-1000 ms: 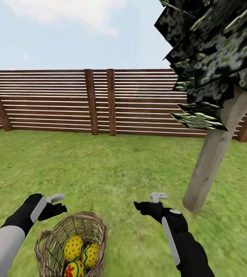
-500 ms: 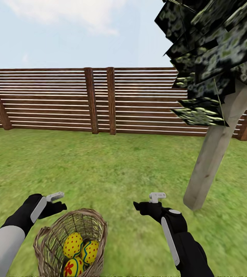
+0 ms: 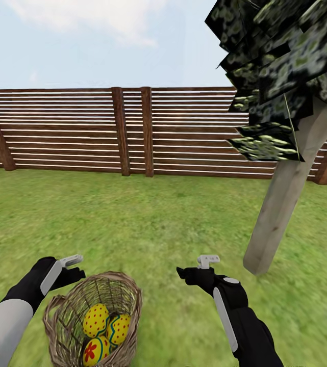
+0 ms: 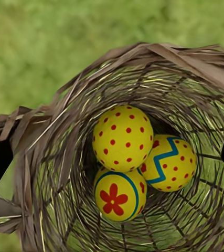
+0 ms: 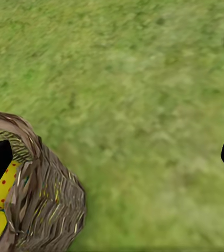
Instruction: Take the three Easter eggs out of the wicker basket on the lawn in the garden, then place them on the lawn next to a single tree (choose any tree) so that all three eggs are next to the same tree and none are left in the basket.
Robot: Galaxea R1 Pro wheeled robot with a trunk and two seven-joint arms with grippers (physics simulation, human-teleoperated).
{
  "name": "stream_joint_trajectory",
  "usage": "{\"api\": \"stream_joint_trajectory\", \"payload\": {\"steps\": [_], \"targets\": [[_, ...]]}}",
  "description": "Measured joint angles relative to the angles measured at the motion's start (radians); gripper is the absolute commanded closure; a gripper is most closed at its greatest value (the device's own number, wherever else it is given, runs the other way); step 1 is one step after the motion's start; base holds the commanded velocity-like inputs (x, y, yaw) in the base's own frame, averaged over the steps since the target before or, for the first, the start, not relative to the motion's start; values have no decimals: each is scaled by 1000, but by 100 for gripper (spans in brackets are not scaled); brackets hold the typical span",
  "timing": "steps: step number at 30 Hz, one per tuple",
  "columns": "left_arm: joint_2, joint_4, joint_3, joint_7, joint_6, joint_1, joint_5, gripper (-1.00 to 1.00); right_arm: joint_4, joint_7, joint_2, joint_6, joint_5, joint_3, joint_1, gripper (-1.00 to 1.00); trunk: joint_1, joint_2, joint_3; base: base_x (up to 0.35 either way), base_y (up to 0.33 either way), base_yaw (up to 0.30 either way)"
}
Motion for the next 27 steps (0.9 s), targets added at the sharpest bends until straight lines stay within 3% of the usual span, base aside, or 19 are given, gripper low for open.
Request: {"api": "stream_joint_trajectory", "payload": {"steps": [21, 27], "targets": [[-1, 0, -1, -9, 2, 0, 0, -100, 9, 1, 0, -1, 1, 1, 0, -100, 81, -147, -66, 0, 0, 0], [-2, 0, -38, -13, 4, 0, 3, -100, 18, 1, 0, -3, 1, 2, 0, -100, 104, -189, -85, 0, 0, 0]]}}
